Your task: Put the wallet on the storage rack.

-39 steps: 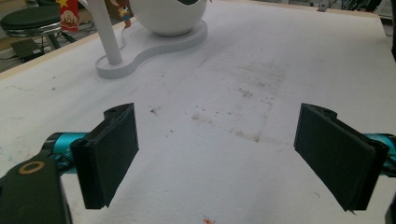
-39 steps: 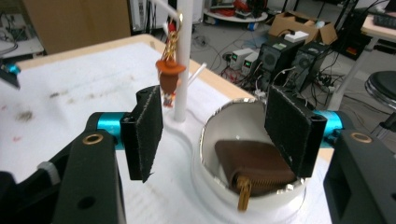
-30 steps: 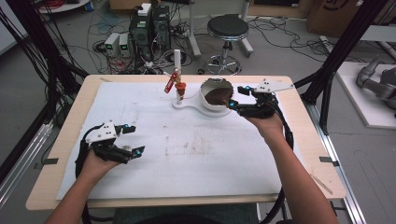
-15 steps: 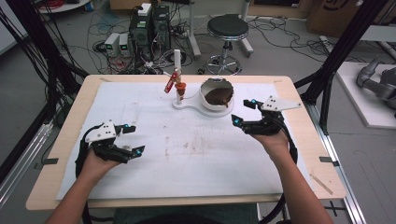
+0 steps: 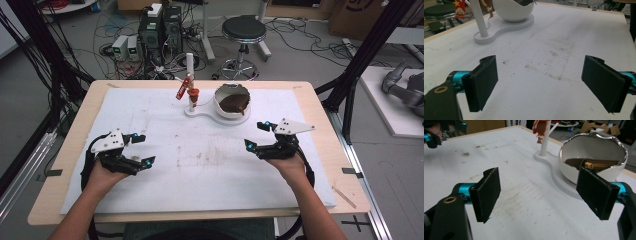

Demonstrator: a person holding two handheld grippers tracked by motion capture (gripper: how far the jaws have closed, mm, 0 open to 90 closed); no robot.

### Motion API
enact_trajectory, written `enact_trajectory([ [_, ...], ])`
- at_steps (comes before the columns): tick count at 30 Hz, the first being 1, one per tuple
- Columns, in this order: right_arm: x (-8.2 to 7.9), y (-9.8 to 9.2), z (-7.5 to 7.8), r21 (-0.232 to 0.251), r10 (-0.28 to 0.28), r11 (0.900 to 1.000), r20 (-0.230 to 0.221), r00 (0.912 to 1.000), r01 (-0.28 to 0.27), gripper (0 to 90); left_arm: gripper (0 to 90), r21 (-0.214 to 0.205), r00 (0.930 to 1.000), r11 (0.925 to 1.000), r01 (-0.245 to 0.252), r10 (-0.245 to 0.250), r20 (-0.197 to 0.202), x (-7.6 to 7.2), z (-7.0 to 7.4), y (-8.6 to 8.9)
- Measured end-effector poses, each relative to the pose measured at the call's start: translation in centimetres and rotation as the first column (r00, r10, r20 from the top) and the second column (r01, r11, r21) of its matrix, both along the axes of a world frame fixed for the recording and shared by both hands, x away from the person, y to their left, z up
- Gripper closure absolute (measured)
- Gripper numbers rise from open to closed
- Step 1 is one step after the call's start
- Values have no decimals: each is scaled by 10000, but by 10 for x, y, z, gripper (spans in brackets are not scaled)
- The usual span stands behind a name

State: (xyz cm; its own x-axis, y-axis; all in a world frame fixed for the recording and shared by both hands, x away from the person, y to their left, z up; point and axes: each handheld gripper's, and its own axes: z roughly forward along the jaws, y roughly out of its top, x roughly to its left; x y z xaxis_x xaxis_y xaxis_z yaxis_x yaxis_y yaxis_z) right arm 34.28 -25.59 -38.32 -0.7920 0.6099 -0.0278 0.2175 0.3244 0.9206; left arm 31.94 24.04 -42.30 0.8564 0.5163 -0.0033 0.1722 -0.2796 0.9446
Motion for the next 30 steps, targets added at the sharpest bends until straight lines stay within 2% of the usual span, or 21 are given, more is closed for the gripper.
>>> enact_trajectory([
  [6,0,-2,-9,-228,25,9997,-305,9995,-32,198,136,-8,10000,10000,-37,37,-16,-1,0,0],
  [21,1,-2,-13,-350,-64,9994,-322,9995,52,199,136,-81,10000,10000,10,-10,-9,-1,0,2],
  [30,2,-4,-14,-266,-81,9996,-390,9992,71,199,137,-95,10000,10000,-25,25,-38,-1,-1,2],
])
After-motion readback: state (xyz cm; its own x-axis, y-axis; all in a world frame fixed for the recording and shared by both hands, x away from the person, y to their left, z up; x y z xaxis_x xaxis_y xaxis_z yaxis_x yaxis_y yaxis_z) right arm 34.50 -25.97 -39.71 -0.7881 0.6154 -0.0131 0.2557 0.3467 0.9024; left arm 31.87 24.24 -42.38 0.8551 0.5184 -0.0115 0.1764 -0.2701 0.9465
